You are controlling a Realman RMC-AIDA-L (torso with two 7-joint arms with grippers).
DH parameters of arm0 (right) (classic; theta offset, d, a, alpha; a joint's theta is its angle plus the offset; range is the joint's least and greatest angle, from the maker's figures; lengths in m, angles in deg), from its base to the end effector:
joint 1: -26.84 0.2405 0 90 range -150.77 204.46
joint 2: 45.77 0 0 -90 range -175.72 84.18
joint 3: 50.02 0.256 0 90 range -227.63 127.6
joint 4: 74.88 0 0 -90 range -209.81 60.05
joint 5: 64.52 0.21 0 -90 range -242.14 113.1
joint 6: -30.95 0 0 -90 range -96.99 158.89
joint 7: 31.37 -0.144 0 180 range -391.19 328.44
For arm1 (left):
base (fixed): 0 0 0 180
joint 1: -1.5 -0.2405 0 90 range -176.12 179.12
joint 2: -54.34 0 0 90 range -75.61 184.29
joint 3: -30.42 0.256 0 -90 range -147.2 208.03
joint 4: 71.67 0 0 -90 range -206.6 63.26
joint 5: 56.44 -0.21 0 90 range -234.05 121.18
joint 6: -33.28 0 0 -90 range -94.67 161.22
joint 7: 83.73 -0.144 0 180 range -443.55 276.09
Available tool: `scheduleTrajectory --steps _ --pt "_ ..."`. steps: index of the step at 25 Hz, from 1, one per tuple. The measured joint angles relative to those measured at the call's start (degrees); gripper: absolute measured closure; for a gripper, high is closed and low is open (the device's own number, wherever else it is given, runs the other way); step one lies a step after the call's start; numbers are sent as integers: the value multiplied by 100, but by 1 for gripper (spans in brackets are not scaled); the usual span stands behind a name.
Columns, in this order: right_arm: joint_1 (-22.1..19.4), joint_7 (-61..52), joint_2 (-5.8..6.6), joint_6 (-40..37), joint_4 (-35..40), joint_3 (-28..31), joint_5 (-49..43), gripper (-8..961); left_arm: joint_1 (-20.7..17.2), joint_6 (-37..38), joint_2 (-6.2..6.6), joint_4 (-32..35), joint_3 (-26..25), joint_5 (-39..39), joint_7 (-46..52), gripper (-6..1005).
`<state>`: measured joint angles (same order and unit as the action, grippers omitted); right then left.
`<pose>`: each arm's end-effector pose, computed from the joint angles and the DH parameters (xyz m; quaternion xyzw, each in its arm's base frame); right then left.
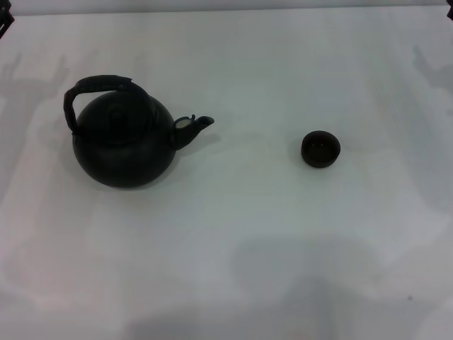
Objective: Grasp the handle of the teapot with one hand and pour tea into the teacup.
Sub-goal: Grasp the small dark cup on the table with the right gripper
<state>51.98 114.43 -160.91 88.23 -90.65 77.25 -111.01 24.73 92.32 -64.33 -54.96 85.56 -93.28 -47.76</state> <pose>0.3521 0.3633 0.0473 -0.7359 0.2495 0.2740 0.5667 -0.3468 0.3523 0.0359 -0.6834 -0.2950 -0.3376 0.5762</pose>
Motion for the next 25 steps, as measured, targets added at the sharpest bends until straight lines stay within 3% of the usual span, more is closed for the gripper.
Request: scheduleTrajectory --steps 25 --pt "-24 -3 0 31 -31 0 -8 93 -123 -8 -24 12 22 -9 25 120"
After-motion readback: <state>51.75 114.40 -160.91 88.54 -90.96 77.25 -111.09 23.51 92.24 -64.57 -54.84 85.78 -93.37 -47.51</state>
